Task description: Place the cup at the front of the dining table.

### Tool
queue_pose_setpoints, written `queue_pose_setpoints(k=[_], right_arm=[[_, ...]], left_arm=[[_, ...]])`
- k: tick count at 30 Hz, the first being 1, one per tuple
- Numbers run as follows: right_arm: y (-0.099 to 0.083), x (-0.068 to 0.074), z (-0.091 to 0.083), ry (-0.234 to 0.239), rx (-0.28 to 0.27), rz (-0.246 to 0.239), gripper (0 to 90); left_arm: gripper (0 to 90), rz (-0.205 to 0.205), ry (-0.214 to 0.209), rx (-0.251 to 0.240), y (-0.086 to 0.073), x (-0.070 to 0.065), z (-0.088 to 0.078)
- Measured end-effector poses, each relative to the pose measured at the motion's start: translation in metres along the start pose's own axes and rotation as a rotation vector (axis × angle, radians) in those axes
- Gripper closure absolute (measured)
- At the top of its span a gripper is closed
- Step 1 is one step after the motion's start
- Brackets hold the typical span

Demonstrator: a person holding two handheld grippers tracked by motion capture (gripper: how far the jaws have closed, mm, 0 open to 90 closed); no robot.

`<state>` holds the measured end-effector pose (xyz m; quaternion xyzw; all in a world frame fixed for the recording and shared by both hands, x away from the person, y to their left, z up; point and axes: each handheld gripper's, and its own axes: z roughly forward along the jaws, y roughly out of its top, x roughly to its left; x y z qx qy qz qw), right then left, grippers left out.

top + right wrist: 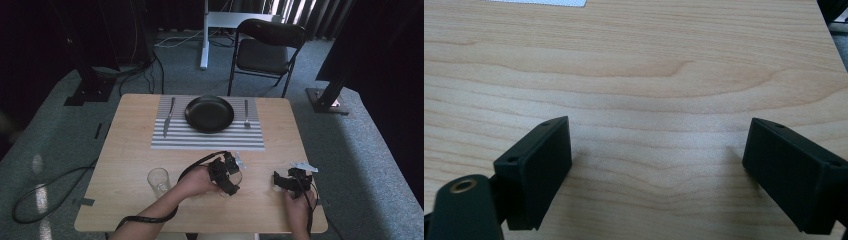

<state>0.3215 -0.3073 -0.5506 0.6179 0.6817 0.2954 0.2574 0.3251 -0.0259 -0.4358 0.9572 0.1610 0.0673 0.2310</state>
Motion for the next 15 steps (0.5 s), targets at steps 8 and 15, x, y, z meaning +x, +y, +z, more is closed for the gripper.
queue_pose_setpoints(k=[8, 15], right_arm=[[0.0, 0.0, 0.0, 0.0, 0.002, -0.001, 11.6], [0.0, 0.0, 0.0, 0.0, 0.0, -0.002, 11.6]], left_arm=[[28.5, -0.026, 0.019, -0.015, 0.007, 0.012, -0.008], [28.5, -0.04, 0.034, -0.023, 0.011, 0.022, -0.011]])
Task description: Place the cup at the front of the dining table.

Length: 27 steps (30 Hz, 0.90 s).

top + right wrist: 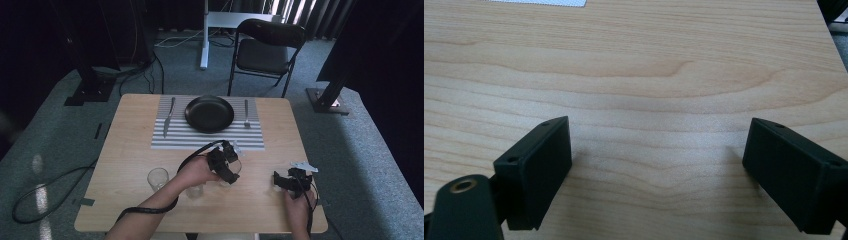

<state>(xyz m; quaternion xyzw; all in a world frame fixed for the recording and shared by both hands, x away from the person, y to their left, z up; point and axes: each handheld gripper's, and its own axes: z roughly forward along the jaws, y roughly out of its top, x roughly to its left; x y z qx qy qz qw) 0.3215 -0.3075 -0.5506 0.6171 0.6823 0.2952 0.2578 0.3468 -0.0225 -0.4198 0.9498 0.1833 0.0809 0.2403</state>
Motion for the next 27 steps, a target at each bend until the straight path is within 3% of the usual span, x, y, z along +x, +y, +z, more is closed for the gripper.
queue_pose_setpoints(k=[7, 15, 23, 27], right_arm=[[0.0, 0.0, 0.0, 0.0, -0.001, 0.002, 11.6], [0.0, 0.0, 0.0, 0.0, -0.001, 0.002, 11.6], [0.0, 0.0, 0.0, 0.0, -0.001, 0.002, 11.6], [0.0, 0.0, 0.0, 0.0, -0.001, 0.004, 11.6]], left_arm=[[28.4, -0.033, 0.014, 0.002, 0.001, 0.018, -0.001], [28.4, -0.094, 0.07, -0.01, -0.003, 0.038, -0.003], [28.4, -0.168, 0.095, -0.014, -0.015, 0.057, -0.008], [28.4, -0.204, 0.122, 0.002, -0.029, 0.07, -0.012]])
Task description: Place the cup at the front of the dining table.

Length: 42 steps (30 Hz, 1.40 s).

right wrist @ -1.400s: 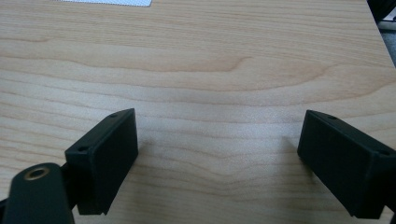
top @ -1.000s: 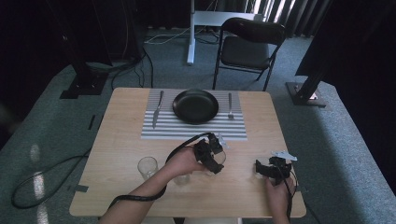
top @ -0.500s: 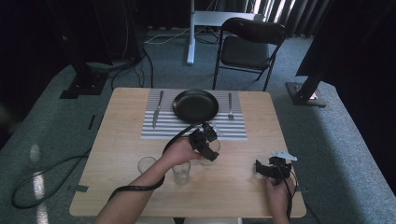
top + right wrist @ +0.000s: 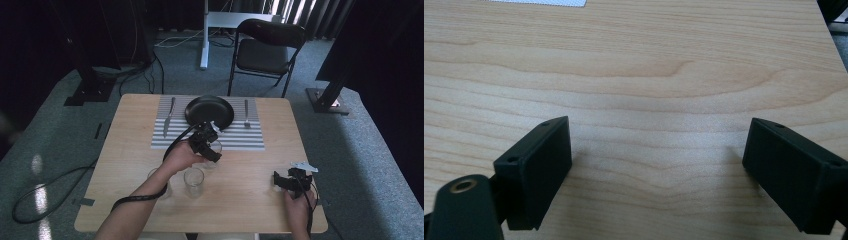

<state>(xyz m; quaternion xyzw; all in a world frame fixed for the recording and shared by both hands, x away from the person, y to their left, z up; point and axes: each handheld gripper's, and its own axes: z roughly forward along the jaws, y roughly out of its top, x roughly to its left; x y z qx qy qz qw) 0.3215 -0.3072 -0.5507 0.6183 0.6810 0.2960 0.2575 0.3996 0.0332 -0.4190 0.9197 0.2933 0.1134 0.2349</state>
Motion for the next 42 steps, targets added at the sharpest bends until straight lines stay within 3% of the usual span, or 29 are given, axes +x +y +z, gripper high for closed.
queue_pose_setpoints(k=[8, 10, 21, 28, 34, 42], right_arm=[[0.0, 0.0, 0.0, 0.0, 0.001, -0.002, 11.6], [0.0, 0.0, 0.0, 0.0, 0.001, -0.002, 11.6], [0.0, 0.0, 0.0, 0.0, 0.001, -0.002, 11.6], [0.0, 0.0, 0.0, 0.002, 0.0, -0.003, 12.5], [0.0, 0.0, 0.0, 0.001, -0.001, -0.004, 12.5], [0.0, 0.0, 0.0, 0.001, -0.001, -0.004, 12.5]], left_arm=[[28.5, -0.034, 0.026, 0.01, -0.012, 0.02, -0.011], [28.5, -0.053, 0.051, 0.014, -0.018, 0.031, -0.016], [28.5, -0.135, 0.085, 0.012, -0.034, 0.059, -0.027], [28.5, -0.207, 0.073, -0.02, -0.036, 0.081, -0.034], [28.5, -0.23, 0.128, -0.009, -0.031, 0.094, -0.031], [28.4, -0.282, 0.16, -0.015, -0.025, 0.116, -0.025]])
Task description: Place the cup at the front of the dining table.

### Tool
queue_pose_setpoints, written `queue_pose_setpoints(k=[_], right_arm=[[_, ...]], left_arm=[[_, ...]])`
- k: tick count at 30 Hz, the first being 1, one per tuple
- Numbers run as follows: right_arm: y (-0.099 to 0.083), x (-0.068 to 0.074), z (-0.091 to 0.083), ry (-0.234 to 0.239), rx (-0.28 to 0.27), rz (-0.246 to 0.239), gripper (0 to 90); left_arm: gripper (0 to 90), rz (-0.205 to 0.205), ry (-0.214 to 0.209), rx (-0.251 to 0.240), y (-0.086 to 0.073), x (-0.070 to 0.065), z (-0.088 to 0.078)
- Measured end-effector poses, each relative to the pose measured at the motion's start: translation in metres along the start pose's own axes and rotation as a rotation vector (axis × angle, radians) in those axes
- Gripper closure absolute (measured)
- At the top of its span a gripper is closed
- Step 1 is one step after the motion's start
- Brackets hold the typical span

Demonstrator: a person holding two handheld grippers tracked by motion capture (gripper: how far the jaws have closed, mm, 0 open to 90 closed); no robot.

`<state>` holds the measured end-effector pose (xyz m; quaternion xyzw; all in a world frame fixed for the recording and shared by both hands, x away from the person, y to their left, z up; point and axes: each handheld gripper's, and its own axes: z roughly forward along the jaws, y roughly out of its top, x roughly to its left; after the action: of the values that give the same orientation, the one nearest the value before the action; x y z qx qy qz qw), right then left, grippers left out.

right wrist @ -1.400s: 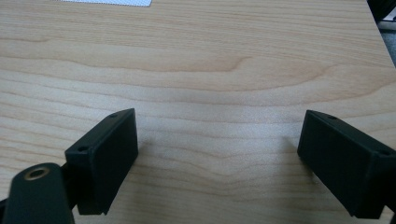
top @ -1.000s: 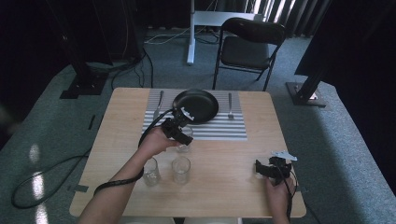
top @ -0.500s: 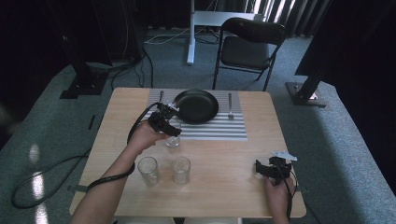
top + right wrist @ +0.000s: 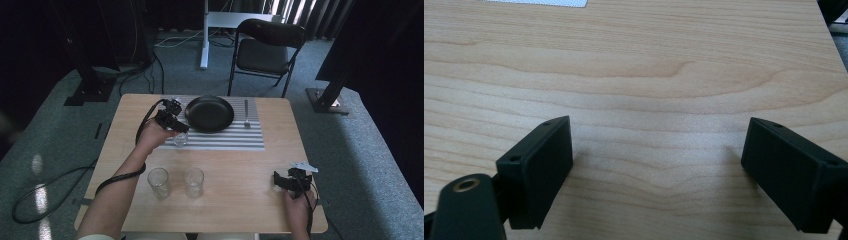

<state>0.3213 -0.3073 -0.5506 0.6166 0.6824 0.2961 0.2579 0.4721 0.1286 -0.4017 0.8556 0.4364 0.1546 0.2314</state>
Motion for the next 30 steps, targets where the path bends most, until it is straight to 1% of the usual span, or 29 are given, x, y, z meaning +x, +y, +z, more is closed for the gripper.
queue_pose_setpoints(k=[1, 5, 8, 11, 13, 14, 15, 16, 17, 19, 21, 22, 24, 25, 27, 28, 29, 30], right_arm=[[0.0, 0.0, 0.0, 0.0, 0.0, 0.0, 12.5], [0.0, 0.0, 0.0, 0.0, 0.0, 0.0, 12.5], [0.0, 0.0, 0.0, 0.0, 0.0, 0.0, 12.5], [0.0, 0.0, 0.0, 0.0, 0.0, 0.0, 12.5], [0.0, 0.0, 0.0, -0.001, 0.0, 0.0, 12.4], [0.0, 0.0, 0.0, -0.001, 0.0, 0.0, 12.4], [0.0, 0.0, 0.0, -0.001, 0.0, 0.0, 12.4], [0.0, 0.0, 0.0, -0.001, 0.0, 0.0, 12.3], [0.0, 0.0, 0.0, -0.002, 0.0, 0.0, 12.3], [0.0, 0.0, 0.0, -0.002, 0.0, 0.001, 12.3], [0.0, 0.0, 0.0, -0.002, 0.0, 0.0, 12.3], [0.0, 0.0, 0.0, -0.002, 0.0, 0.0, 12.3], [0.0, 0.0, 0.0, -0.002, 0.0, 0.0, 12.3], [0.0, 0.0, 0.0, -0.002, 0.0, 0.0, 12.3], [0.0, 0.0, 0.0, -0.002, 0.0, 0.0, 12.4], [0.0, 0.0, 0.0, -0.002, 0.0, 0.0, 12.4], [0.0, 0.0, 0.0, -0.002, 0.0, 0.0, 12.3], [0.0, 0.0, 0.0, -0.002, 0.0, 0.0, 12.4]], left_arm=[[28.4, -0.014, 0.005, -0.003, 0.002, 0.003, 0.002], [28.4, -0.045, 0.006, -0.006, 0.008, 0.012, 0.009], [28.4, -0.049, 0.012, -0.004, 0.011, 0.014, 0.013], [28.4, -0.057, 0.02, 0.005, 0.016, 0.019, 0.022], [28.4, -0.056, 0.034, 0.013, 0.019, 0.022, 0.026], [28.4, -0.064, 0.037, 0.014, 0.02, 0.025, 0.029], [28.4, -0.064, 0.037, 0.014, 0.02, 0.025, 0.029], [28.4, -0.079, 0.038, 0.02, 0.021, 0.028, 0.033], [28.5, -0.088, 0.036, 0.012, 0.021, 0.03, 0.035], [28.4, -0.103, 0.023, 0.02, 0.02, 0.034, 0.041], [28.4, -0.107, 0.021, 0.032, 0.02, 0.036, 0.048], [28.4, -0.113, 0.02, 0.013, 0.019, 0.036, 0.05], [28.4, -0.132, 0.014, -0.01, 0.017, 0.038, 0.051], [28.4, -0.113, 0.014, -0.017, 0.016, 0.038, 0.051], [28.2, -0.097, 0.013, -0.029, 0.014, 0.038, 0.051], [28.0, -0.096, 0.008, -0.033, 0.013, 0.039, 0.051], [27.5, -0.1, 0.013, -0.039, 0.01, 0.038, 0.051], [20.8, -0.111, 0.008, -0.044, 0.01, 0.037, 0.052]])
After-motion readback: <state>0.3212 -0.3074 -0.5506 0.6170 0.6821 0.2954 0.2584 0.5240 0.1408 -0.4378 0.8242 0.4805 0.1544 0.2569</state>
